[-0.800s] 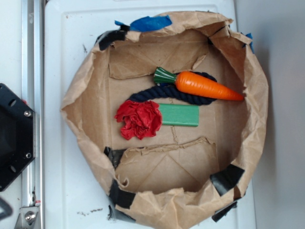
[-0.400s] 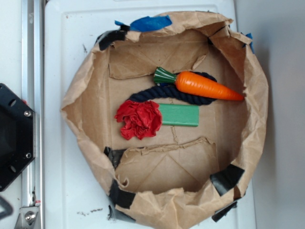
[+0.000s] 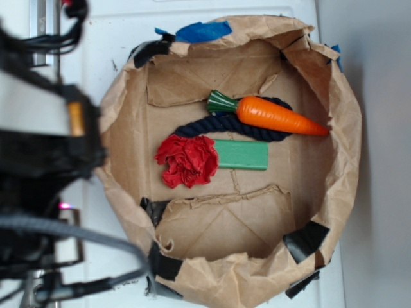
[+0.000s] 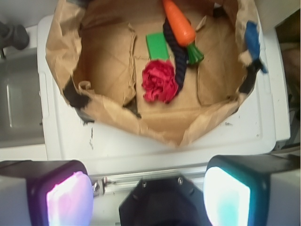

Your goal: Grab the red paper.

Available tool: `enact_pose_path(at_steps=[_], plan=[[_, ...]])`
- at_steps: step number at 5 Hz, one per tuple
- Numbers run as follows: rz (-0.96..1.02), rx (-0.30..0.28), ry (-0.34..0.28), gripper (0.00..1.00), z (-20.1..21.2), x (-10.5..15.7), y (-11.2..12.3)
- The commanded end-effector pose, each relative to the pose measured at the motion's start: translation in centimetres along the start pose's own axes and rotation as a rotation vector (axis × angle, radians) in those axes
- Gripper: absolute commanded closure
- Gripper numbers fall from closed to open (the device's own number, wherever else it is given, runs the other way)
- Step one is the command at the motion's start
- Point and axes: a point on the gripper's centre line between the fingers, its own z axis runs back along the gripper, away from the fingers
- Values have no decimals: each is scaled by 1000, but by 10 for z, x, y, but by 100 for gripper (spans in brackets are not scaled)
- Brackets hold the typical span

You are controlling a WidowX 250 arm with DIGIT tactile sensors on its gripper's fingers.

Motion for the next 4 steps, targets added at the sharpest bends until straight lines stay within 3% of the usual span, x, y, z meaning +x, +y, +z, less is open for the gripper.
enact_pose_path(at_steps=[1, 3, 4], plan=[[22, -24, -15, 0, -13, 40, 5], [-46, -63, -19, 0, -65, 62, 24], [-78, -36, -15, 0, -96, 66, 36]])
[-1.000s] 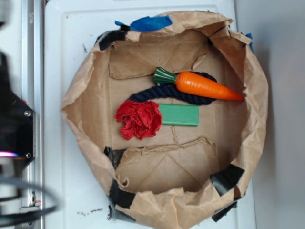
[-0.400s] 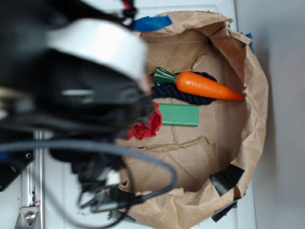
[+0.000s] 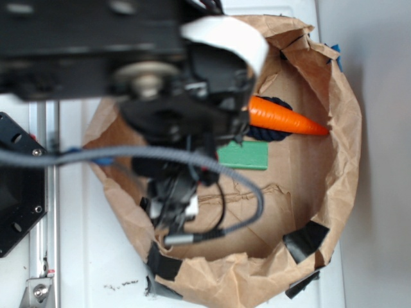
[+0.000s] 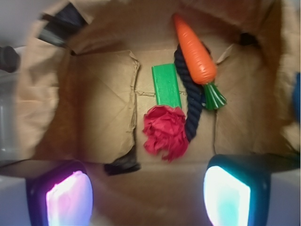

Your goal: Grab the red paper.

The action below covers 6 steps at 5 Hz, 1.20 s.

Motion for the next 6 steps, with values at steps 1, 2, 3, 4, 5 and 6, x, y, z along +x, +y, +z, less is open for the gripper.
enact_pose_path(at_steps=[1, 2, 3, 4, 5, 6], plan=[[-23, 25, -6, 0, -50, 14, 19], [-36, 46, 16, 0, -70, 15, 2], [-49, 51, 27, 0, -80, 12, -7], [-51, 52, 24, 0, -86, 10, -12], [-56, 71, 27, 0, -101, 5, -11], [-49, 70, 21, 100, -105, 8, -9]])
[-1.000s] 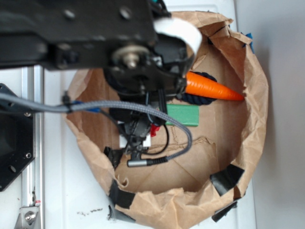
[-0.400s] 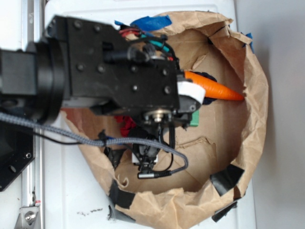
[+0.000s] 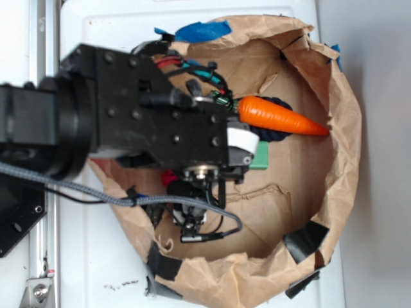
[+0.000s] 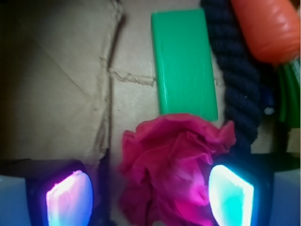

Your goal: Grab the red paper.

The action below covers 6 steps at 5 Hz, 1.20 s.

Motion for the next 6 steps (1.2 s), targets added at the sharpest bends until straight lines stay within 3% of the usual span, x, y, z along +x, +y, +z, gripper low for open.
enact_pose_path(at_steps=[1, 5, 6], plan=[[-9, 1, -37, 100, 1, 2, -6], [-12, -13, -46, 100, 12, -4, -3], [20, -45, -32, 100, 46, 1, 4]])
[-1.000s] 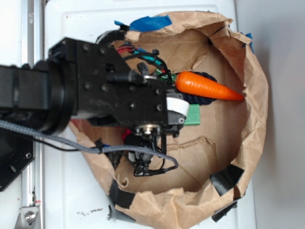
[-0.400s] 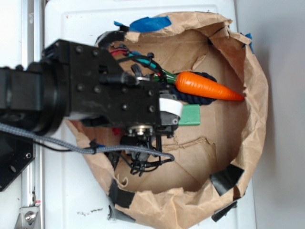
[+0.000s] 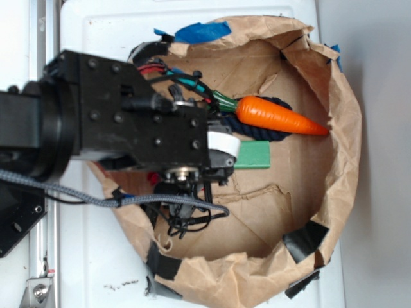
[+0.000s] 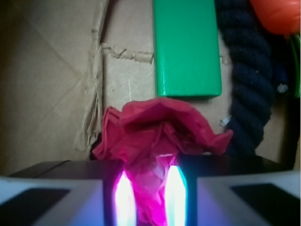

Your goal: Grab the red paper.

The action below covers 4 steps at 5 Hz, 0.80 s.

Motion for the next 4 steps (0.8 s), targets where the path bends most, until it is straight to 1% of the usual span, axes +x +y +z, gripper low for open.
enact_pose_path(at_steps=[1, 2, 3, 4], plan=[[69, -61, -112, 100, 96, 21, 18], [109, -82, -165, 100, 132, 22, 34], [114, -52, -198, 100, 152, 18, 38], [105, -39, -200, 100, 152, 12, 32]])
